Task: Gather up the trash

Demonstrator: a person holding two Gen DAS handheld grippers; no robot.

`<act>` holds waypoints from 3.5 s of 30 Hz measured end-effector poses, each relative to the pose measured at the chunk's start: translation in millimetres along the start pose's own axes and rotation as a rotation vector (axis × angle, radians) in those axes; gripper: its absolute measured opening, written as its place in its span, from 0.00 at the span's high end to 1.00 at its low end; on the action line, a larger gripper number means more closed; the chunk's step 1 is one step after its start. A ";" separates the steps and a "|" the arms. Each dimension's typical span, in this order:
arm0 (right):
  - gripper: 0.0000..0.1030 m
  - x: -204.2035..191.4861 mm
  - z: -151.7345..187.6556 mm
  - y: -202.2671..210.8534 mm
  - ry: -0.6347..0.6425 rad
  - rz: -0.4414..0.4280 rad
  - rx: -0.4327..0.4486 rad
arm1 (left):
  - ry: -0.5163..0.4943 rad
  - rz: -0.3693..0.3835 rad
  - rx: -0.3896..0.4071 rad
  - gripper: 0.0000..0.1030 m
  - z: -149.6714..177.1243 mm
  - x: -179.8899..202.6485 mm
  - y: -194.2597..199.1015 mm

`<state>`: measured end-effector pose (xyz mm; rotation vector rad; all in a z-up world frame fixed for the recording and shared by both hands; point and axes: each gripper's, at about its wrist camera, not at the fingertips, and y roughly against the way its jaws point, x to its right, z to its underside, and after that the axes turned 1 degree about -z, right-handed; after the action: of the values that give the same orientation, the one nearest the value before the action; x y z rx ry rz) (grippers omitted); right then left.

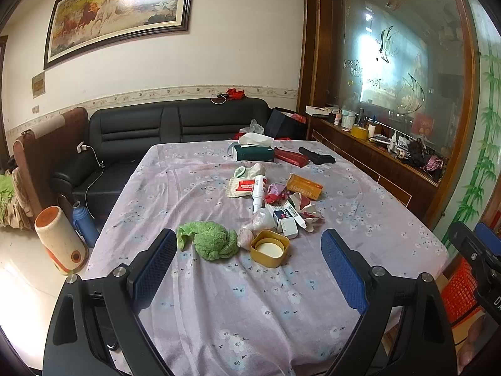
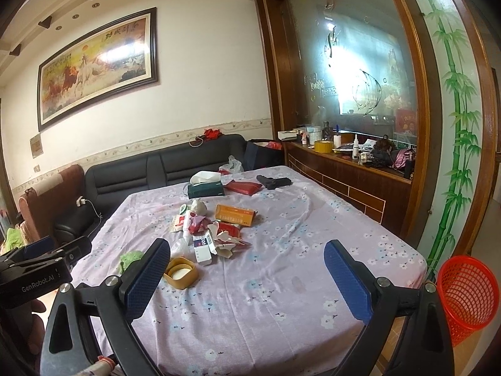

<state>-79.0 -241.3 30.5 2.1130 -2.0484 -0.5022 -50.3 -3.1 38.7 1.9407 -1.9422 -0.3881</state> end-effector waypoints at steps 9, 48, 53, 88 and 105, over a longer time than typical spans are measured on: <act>0.02 -3.3 2.0 -5.3 -0.001 -0.030 0.001 | 0.072 0.011 -0.049 0.10 1.2 -24.6 -16.0; 0.12 0.6 3.1 -278.4 -0.121 -0.319 -0.405 | 0.204 -0.013 -0.420 0.33 20.7 -63.7 -258.7; 0.08 4.0 -1.6 -346.8 -0.136 -0.291 -0.505 | 0.213 -0.038 -0.375 0.61 22.9 -71.7 -265.6; 1.00 33.7 -12.3 -322.8 -0.169 -0.384 -0.488 | 0.216 -0.033 -0.299 0.99 21.7 -71.2 -228.8; 0.11 39.5 -0.8 -419.8 0.021 -0.246 -0.551 | 0.222 -0.023 -0.330 0.98 22.9 -79.8 -249.7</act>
<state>315.8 -258.7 -116.4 2.0048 -1.4170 -0.9451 162.5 71.3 -97.1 1.7152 -1.6041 -0.4474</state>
